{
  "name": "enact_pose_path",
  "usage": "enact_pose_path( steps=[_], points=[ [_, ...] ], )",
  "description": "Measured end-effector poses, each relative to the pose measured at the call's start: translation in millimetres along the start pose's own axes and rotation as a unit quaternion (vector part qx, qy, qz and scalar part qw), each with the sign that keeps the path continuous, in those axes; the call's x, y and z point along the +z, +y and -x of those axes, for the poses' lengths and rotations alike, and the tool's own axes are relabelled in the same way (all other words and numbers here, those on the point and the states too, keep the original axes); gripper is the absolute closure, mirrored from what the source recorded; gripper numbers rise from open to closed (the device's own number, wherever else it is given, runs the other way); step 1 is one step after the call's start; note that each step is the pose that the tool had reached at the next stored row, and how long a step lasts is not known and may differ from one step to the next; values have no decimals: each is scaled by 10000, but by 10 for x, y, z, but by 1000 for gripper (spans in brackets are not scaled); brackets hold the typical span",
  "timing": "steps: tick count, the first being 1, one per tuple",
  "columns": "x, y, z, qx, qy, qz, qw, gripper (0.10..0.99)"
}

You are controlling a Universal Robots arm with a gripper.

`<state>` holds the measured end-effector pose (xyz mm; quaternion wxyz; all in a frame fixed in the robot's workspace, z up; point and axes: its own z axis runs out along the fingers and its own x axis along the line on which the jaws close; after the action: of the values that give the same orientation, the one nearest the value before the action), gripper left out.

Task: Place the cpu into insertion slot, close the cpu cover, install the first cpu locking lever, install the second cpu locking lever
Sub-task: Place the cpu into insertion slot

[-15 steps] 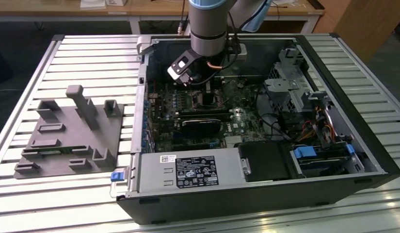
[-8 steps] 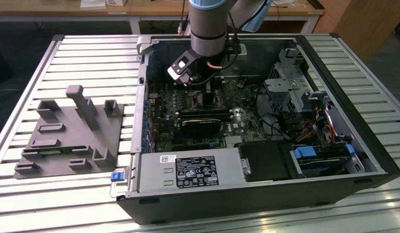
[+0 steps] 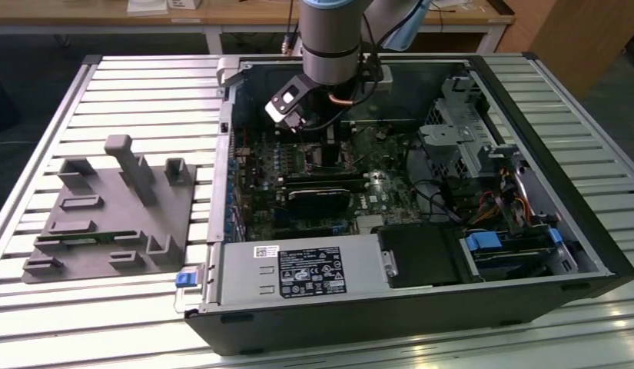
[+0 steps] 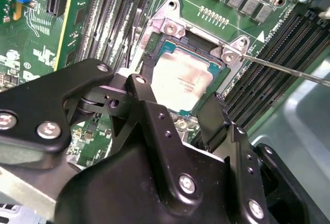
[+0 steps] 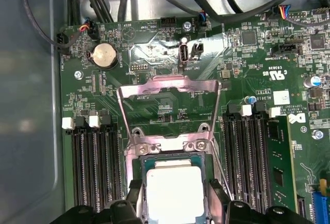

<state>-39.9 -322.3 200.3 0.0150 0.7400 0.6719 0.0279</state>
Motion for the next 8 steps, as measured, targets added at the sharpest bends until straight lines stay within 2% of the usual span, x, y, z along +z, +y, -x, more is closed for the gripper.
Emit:
enact_pose_path(
  steps=[5, 6, 7, 8],
  points=[
    [-1, 0, 0, 0, -1, 0, 10000, 475],
    [-2, 0, 0, 0, 0, 0, 10000, 490],
    [-2, 0, 0, 0, 0, 0, 10000, 553],
    [-2, 0, 0, 0, 0, 0, 10000, 553]
  ],
)
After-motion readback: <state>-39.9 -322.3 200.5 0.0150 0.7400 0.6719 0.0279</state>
